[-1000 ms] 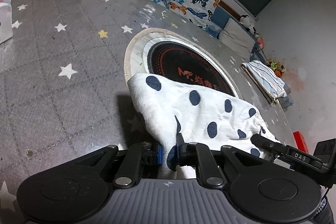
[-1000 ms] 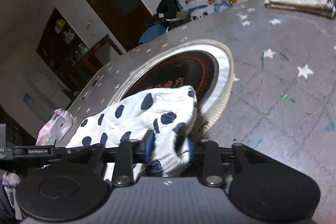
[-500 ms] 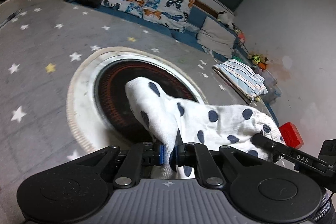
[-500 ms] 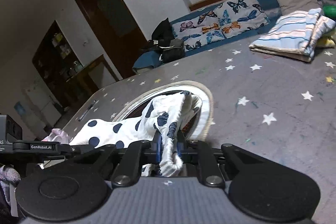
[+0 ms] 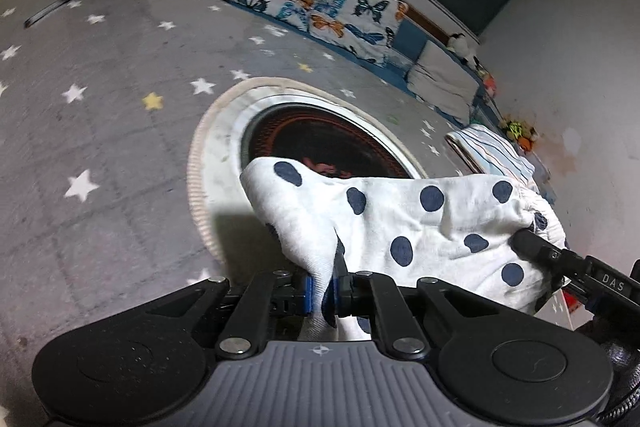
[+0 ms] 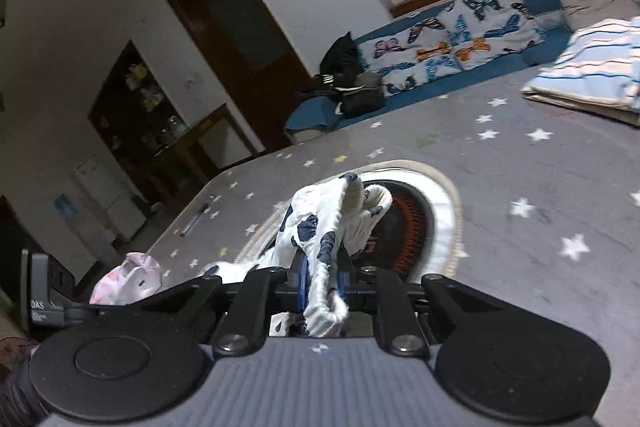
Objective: Fold clothes
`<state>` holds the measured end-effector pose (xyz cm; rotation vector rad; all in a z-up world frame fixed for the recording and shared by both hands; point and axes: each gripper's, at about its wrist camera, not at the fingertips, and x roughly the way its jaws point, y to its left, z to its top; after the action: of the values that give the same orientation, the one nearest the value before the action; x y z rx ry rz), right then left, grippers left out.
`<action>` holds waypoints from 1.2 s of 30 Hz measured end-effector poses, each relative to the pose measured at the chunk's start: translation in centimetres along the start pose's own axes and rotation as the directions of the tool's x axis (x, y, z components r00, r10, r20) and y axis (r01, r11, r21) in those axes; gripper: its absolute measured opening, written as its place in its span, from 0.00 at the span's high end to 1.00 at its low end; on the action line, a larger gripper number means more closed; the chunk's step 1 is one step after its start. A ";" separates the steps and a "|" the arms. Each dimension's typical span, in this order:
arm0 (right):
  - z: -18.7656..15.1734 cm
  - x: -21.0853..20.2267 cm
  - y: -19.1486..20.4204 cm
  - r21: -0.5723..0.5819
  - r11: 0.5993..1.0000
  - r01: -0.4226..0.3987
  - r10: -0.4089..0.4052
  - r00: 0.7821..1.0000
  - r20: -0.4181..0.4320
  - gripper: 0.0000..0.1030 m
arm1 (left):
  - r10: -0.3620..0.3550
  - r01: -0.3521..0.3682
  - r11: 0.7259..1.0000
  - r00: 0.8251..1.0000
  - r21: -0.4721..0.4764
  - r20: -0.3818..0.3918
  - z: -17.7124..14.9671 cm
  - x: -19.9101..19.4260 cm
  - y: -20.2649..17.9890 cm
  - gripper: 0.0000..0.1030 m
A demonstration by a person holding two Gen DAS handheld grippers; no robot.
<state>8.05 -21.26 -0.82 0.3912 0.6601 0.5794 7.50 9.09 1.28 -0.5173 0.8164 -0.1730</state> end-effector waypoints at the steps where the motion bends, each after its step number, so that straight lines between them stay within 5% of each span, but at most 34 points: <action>1: -0.1 0.7 -0.2 0.009 1.000 0.002 -0.002 1.000 -0.018 0.83 | 0.002 -0.002 1.000 1.000 -0.009 -0.001 -0.1 0.0 0.4 0.91; 10: -2.5 2.8 -2.7 0.039 0.998 0.045 -0.040 0.991 -0.128 0.57 | 0.004 -0.005 0.998 1.000 -0.060 -0.025 -0.8 0.5 2.8 0.90; 17: -4.1 1.9 -2.7 0.042 0.999 0.017 -0.010 0.985 -0.173 0.54 | 0.002 -0.003 0.998 1.000 -0.057 -0.026 -1.0 0.3 2.8 0.88; 25: -4.4 1.7 -1.6 0.006 1.000 0.019 -0.018 0.984 -0.175 0.79 | 0.000 -0.001 0.999 1.000 -0.047 -0.024 -1.4 0.0 2.6 0.90; 36: -2.2 -1.9 -0.6 -0.037 0.998 0.046 -0.049 0.995 -0.083 0.84 | -0.039 0.038 0.998 0.999 0.053 0.020 1.0 -0.5 -2.4 0.93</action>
<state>5.61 -22.56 -1.83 0.3184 0.7370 0.5636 7.98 7.56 3.42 -0.4846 0.7797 -0.2240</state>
